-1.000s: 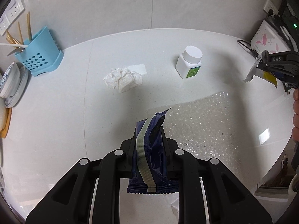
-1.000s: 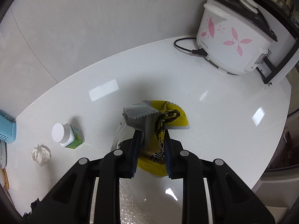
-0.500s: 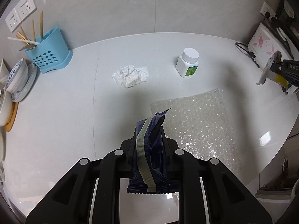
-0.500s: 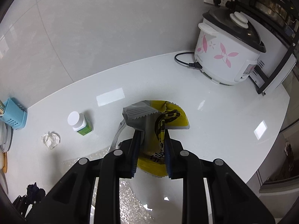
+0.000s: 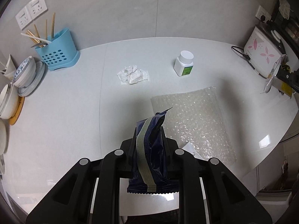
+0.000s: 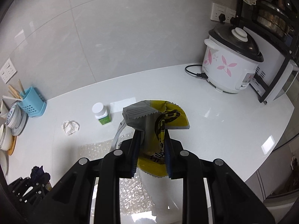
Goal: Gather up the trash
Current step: 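Lift both bags and carry them with both tools toward the trash bin, then lower both held bags over the trash bin opening, then open the right tool to drop the yellow snack bag into the bin, then open the left tool to drop the blue snack bag into the bin, then raise both open tools back over the counter, then grasp the tissue with the left tool while the right tool grasps the pill bottle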
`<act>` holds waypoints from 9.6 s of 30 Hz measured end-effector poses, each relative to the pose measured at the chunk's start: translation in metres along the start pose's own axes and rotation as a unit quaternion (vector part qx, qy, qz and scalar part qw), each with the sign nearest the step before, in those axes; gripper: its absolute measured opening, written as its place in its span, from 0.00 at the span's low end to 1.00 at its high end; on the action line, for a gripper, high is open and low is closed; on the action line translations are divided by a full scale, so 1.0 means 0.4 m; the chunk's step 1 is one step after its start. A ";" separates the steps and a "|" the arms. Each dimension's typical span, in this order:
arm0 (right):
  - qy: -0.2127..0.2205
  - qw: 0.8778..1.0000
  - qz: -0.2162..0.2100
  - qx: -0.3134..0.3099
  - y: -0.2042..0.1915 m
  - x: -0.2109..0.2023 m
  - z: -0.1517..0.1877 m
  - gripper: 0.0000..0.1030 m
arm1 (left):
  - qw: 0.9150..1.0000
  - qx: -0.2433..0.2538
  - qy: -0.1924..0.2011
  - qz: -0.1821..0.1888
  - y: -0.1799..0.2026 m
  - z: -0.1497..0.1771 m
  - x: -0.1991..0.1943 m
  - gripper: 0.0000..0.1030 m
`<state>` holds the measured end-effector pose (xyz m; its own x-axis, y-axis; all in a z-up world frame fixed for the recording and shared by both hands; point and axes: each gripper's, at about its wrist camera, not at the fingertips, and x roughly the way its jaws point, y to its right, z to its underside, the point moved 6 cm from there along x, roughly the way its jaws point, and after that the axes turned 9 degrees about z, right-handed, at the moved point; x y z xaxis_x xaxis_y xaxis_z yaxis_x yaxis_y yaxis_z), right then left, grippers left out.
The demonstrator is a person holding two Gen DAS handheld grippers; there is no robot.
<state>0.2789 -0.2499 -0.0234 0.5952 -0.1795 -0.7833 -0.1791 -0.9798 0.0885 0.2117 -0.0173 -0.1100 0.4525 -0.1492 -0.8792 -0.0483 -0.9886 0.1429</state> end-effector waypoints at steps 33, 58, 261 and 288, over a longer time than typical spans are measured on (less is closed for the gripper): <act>-0.003 0.996 -0.075 -0.045 0.028 -0.191 0.337 0.21 | 1.000 -0.008 0.008 0.021 0.085 0.288 -0.126 0.17; -0.043 0.991 -0.086 -0.091 0.042 -0.208 0.597 0.21 | 0.999 0.023 -0.026 0.042 0.126 0.505 -0.113 0.17; 0.044 0.990 -0.084 -0.108 -0.071 -0.079 0.283 0.92 | 0.997 -0.016 0.071 0.029 -0.055 0.165 -0.114 0.94; 0.036 0.991 -0.081 -0.100 -0.308 0.169 0.014 0.92 | 0.997 -0.020 0.052 0.047 -0.185 -0.184 0.099 0.94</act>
<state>0.3370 -0.1409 -0.0907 0.6589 -0.0169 -0.7521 0.0781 -0.9928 0.0907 0.2987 0.0516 -0.1217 0.5377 -0.2360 -0.8095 -0.0598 -0.9683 0.2425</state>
